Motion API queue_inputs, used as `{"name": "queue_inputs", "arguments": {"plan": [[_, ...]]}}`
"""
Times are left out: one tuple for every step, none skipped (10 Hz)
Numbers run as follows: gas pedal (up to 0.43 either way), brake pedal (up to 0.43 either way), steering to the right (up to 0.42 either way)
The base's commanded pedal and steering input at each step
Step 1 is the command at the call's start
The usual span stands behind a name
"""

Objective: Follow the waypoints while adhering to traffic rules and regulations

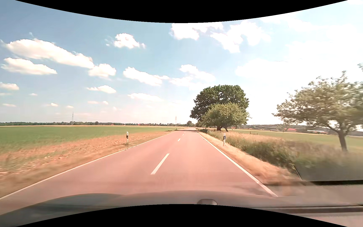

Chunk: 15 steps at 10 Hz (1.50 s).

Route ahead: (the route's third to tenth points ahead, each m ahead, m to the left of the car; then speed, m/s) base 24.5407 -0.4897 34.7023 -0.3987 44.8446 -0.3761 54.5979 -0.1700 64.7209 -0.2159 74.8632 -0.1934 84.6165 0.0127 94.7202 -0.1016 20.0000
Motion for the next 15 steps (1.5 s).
{"name": "queue_inputs", "arguments": {"plan": [[0.169, 0.0, 0.0], [0.169, 0.0, -0.001], [0.169, 0.0, -0.001], [0.169, 0.0, -0.001], [0.169, 0.0, -0.001], [0.169, 0.0, -0.001], [0.169, 0.0, -0.001], [0.169, 0.0, -0.001], [0.169, 0.0, -0.001], [0.169, 0.0, -0.001], [0.169, 0.0, -0.001], [0.169, 0.0, -0.001], [0.169, 0.0, -0.001], [0.169, 0.0, 0.0], [0.169, 0.0, 0.0]]}}
